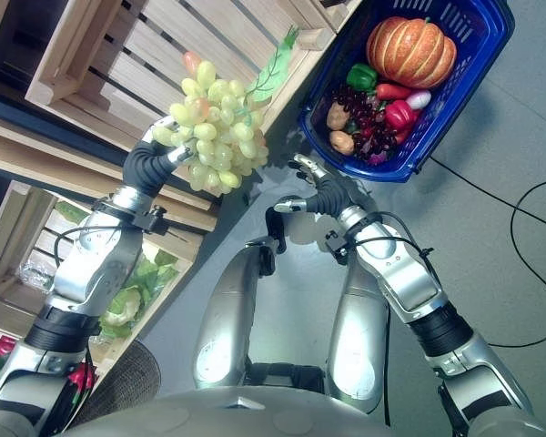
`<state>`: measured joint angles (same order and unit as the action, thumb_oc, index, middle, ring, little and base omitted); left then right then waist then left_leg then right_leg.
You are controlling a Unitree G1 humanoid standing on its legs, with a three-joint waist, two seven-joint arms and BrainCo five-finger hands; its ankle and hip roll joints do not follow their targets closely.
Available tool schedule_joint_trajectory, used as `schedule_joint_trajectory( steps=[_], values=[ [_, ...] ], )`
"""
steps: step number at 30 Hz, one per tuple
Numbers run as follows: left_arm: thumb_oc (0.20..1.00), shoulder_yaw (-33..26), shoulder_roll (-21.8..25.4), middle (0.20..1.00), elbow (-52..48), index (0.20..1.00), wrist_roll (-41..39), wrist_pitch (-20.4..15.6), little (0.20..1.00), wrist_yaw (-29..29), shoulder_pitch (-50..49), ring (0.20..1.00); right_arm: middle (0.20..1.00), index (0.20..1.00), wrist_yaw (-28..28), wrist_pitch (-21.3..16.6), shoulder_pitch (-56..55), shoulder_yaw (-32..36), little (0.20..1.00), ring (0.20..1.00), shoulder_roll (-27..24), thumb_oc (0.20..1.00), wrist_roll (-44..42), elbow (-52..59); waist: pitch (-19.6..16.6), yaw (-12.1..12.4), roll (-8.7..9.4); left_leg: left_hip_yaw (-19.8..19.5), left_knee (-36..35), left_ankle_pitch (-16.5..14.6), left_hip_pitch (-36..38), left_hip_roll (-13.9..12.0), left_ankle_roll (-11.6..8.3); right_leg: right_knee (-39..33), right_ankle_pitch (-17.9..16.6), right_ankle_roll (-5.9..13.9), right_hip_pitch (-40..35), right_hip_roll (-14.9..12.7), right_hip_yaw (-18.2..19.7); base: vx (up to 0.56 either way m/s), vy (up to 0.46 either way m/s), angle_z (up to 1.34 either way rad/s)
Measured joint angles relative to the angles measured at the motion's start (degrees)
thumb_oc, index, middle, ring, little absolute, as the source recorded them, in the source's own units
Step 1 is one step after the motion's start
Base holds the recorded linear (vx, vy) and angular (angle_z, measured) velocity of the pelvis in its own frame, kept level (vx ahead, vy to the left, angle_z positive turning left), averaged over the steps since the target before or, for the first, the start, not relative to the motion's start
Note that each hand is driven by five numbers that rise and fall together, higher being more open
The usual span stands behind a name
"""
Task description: Pick up fruits and vegetables into the basket
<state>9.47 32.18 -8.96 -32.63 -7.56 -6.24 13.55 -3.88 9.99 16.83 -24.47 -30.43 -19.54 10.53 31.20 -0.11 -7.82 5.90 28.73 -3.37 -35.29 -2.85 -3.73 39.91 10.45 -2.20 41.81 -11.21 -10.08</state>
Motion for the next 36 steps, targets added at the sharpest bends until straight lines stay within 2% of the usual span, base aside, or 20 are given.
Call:
schedule_joint_trajectory(
  steps=[5,8,13,17,19,20,21,23,28,36],
  values=[
    [0.2,1.21,-0.11,0.2,-0.07,0.2,-0.04,-4.0,0.2,-2.31,1.11,0.2,1.0,1.0,-0.55,1.48,1.38,-3.5,1.0,1.0,1.1,1.0,-2.06,-2.89,0.04,0.18,0.07,-0.46,0.03,0.02,-0.21,0.05,-0.04,-0.19,-0.05,-0.08,-0.16,-0.01,-0.31,0.0,-0.042,0.03],
    [0.2,2.29,-0.44,0.2,-0.07,0.2,-1.28,-3.99,0.2,-3.26,2.19,0.2,1.0,1.0,-0.28,1.22,1.33,-4.45,1.0,1.0,2.47,1.0,-2.01,-3.97,0.08,0.16,0.13,-0.59,0.06,0.03,-0.2,0.09,-0.05,-0.24,-0.2,-0.28,-0.33,-0.01,-0.45,0.0,-0.04,0.02],
    [0.2,5.08,-4.41,0.2,-0.07,0.2,-2.24,-3.98,0.2,-4.35,3.78,0.2,1.0,1.0,2.84,-2.11,2.3,-6.5,1.0,1.0,4.13,1.0,-1.63,-4.26,0.21,0.1,0.33,-1.12,-0.03,0.01,0.59,0.1,-0.02,-0.87,-0.19,-0.24,-1.69,0.01,-1.08,0.0,-0.011,0.04],
    [0.2,6.74,-5.23,0.2,-0.08,0.2,-3.62,-4.04,0.2,-3.9,4.52,0.2,1.0,1.0,8.91,-5.9,3.63,-7.06,1.0,1.0,5.01,1.0,2.95,-4.36,0.23,0.01,0.38,-1.16,-0.01,0.04,0.71,0.13,0.04,-1.0,-0.03,0.05,-1.93,0.01,-1.14,0.0,0.0,0.0],
    [0.2,7.07,-5.29,0.2,-0.08,0.2,-3.62,-4.29,0.2,-2.91,4.5,0.2,1.0,1.0,11.32,-6.91,3.8,-7.0,1.0,1.0,5.03,1.0,5.37,-4.37,0.24,0.01,0.38,-1.16,-0.04,0.03,0.71,0.13,0.05,-1.04,-0.02,0.06,-1.93,0.02,-1.14,0.0,0.0,0.0],
    [0.2,7.27,-5.73,0.2,-0.07,0.2,-3.62,-5.15,0.2,-1.2,4.49,0.2,1.0,1.0,14.98,-7.63,4.1,-6.97,1.0,1.0,5.01,1.0,8.77,-4.37,0.25,-0.11,0.4,-1.17,-0.11,0.03,0.7,0.13,0.05,-1.12,-0.02,0.06,-1.92,0.04,-1.11,0.0,0.0,0.0],
    [0.2,7.27,-5.73,0.2,-0.07,0.2,-3.62,-5.15,0.2,-1.2,4.49,0.2,1.0,1.0,14.98,-7.63,4.1,-6.97,1.0,1.0,5.01,1.0,8.77,-4.37,0.25,-0.11,0.4,-1.17,-0.11,0.03,0.7,0.13,0.05,-1.12,-0.02,0.06,-1.92,0.04,-1.11,0.0,0.0,0.0],
    [0.2,7.23,-6.79,0.2,-0.08,0.2,-4.0,-7.02,0.2,1.72,4.5,0.2,1.0,1.0,19.05,-7.93,4.37,-6.21,1.0,1.0,4.63,1.0,12.92,-4.3,0.26,-0.33,0.42,-1.16,-0.22,-0.03,0.71,0.16,0.12,-1.33,-0.04,0.08,-1.93,0.08,-1.05,0.0,0.0,0.0],
    [0.2,7.06,-8.18,0.2,-0.08,0.2,-4.71,-10.74,0.2,7.74,4.47,0.2,1.0,1.0,25.51,-6.91,4.35,-5.02,1.0,1.0,4.72,1.0,19.88,-1.18,0.6,-0.73,0.97,-1.14,-0.11,-0.11,0.72,0.17,0.05,-1.53,-0.17,-0.11,-1.93,0.17,-0.95,0.0,0.0,0.0],
    [0.2,6.27,-9.05,0.2,-0.34,0.2,-4.37,-12.2,0.2,16.02,3.26,0.2,1.0,1.0,32.31,-6.24,3.44,-2.88,1.0,1.0,4.56,1.0,23.06,0.74,0.93,-1.4,1.5,-0.62,0.02,-0.74,0.91,0.15,0.43,-1.94,-0.34,0.73,-1.97,0.63,0.09,0.0,0.016,-0.03]
  ],
)
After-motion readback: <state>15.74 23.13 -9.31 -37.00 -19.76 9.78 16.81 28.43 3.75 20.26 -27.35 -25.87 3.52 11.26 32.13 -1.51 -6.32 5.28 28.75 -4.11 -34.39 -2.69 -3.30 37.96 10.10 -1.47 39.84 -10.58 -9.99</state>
